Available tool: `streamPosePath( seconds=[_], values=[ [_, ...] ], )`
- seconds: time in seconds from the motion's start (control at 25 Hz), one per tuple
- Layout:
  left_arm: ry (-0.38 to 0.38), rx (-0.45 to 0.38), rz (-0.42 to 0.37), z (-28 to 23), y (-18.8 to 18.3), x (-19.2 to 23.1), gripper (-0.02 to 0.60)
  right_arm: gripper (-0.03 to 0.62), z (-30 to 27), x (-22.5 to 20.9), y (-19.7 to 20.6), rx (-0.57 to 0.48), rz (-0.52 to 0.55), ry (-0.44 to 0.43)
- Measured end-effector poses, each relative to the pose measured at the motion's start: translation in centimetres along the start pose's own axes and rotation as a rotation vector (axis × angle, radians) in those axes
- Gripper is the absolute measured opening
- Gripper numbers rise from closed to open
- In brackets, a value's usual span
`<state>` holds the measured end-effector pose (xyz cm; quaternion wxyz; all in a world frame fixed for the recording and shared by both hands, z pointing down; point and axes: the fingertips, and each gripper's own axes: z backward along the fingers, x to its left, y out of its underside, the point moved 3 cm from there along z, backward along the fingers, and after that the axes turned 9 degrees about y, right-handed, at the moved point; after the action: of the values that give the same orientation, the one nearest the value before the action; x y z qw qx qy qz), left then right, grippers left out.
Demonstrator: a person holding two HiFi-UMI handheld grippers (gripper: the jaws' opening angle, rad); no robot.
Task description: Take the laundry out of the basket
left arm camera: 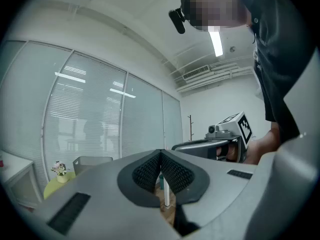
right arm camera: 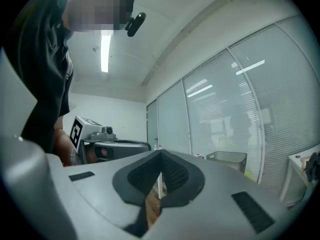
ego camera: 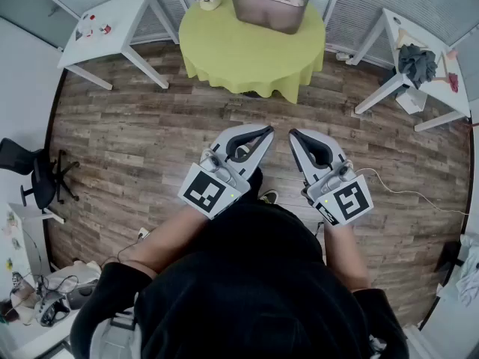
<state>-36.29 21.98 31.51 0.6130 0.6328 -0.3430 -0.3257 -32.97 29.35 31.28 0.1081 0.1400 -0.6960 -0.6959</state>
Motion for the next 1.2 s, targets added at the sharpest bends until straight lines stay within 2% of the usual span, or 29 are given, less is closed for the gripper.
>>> streamPosePath(
  seconds=[0.12, 0.32, 0.8, 1.2],
  values=[
    [-0.003, 0.001, 0.003, -0.1, 0.1, 0.1, 0.009, 0.021, 0.0, -0.1, 0.0, 0.007, -0.006, 0.005],
    [-0.01, 0.004, 0.013, -0.3, 0.1, 0.7, 0.01, 0.023, -0.1, -0.8, 0.3, 0.029, -0.108, -0.019],
    [0.024, 0.009, 0.004, -2.1, 0.6, 2.1, 0.009, 0.023, -1.2, -2.6, 0.6, 0.022, -0.041, 0.036],
    [0.046, 0.005, 0.016, -5.7, 1.3, 6.4, 0.01, 0.022, -4.8, -6.7, 1.8, 0.081, -0.02, 0.045]
  ],
)
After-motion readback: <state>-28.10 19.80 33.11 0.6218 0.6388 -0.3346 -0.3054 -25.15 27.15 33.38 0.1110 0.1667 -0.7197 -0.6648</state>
